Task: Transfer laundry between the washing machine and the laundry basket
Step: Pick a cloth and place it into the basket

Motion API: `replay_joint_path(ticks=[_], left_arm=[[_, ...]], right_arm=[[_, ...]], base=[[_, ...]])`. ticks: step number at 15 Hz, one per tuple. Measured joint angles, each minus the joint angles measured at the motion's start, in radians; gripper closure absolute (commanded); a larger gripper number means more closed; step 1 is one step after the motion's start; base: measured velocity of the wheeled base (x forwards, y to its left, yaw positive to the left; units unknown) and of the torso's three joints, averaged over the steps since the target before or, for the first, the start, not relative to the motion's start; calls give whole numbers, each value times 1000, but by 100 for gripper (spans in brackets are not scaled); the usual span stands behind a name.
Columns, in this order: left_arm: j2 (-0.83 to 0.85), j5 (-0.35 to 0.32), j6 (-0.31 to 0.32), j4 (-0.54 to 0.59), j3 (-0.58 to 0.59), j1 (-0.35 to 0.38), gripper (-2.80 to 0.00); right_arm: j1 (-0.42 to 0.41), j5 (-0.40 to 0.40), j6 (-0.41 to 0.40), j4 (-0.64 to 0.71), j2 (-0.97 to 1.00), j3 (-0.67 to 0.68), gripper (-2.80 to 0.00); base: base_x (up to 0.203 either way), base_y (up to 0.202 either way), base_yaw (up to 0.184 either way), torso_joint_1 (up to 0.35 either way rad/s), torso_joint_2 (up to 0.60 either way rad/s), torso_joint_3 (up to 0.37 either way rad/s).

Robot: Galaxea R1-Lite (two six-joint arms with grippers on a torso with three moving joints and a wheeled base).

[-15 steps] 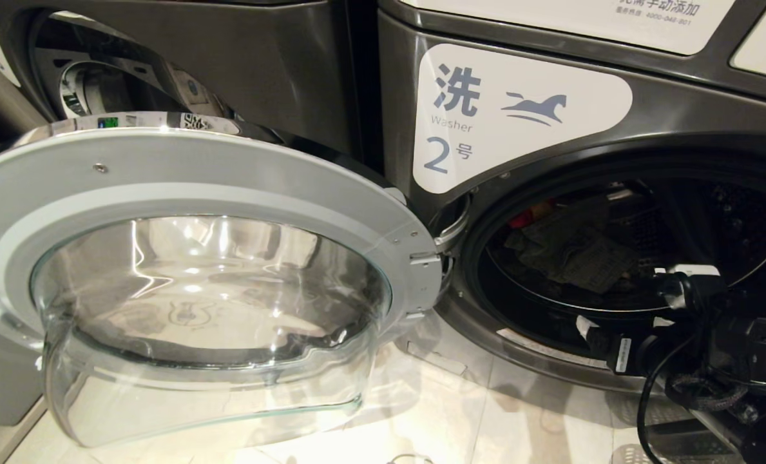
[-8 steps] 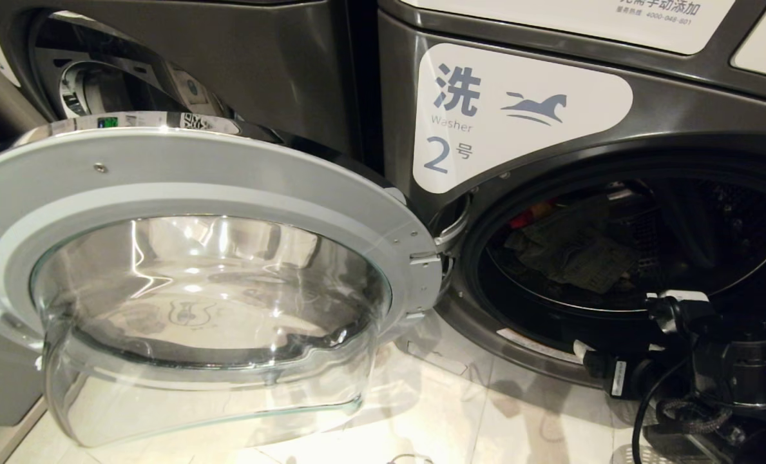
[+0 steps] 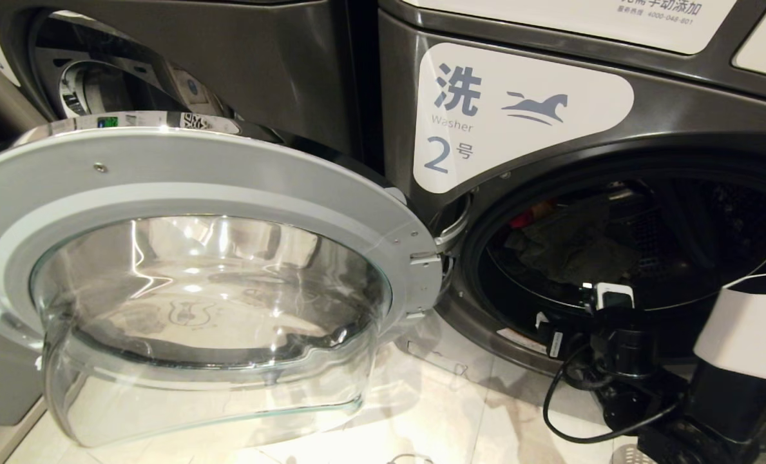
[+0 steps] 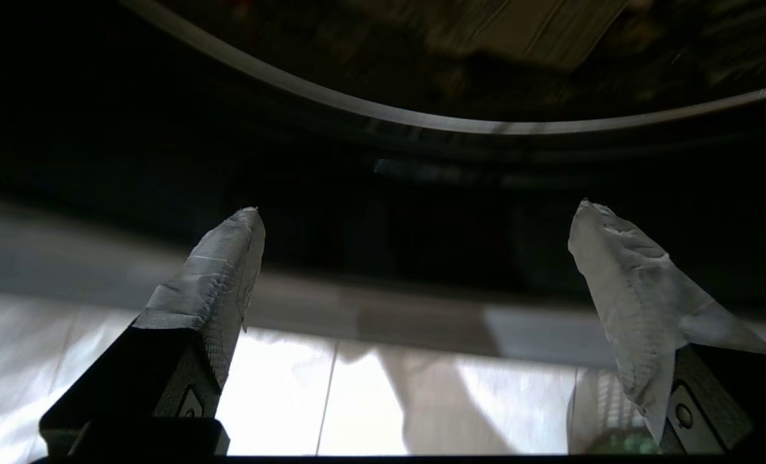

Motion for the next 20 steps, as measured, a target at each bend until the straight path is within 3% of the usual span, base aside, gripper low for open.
replay_joint_path(ticks=[3,10,17,20], left_arm=[[0,0,0,0,0,0,0],[0,0,0,0,0,0,0],[0,0,0,0,0,0,0],[0,0,0,0,0,0,0]], right_arm=[[-62,-52,-47,-76,110,-126,-280],[-180,-16,-79,-79,263,-380,-280],[-233,57,-83,192,346,-801,-280],[-252,125,-83,286,403,-954,-280]], base=[[0,0,0,0,0,0],[0,0,0,0,0,0],[0,0,0,0,0,0],[0,0,0,0,0,0]])
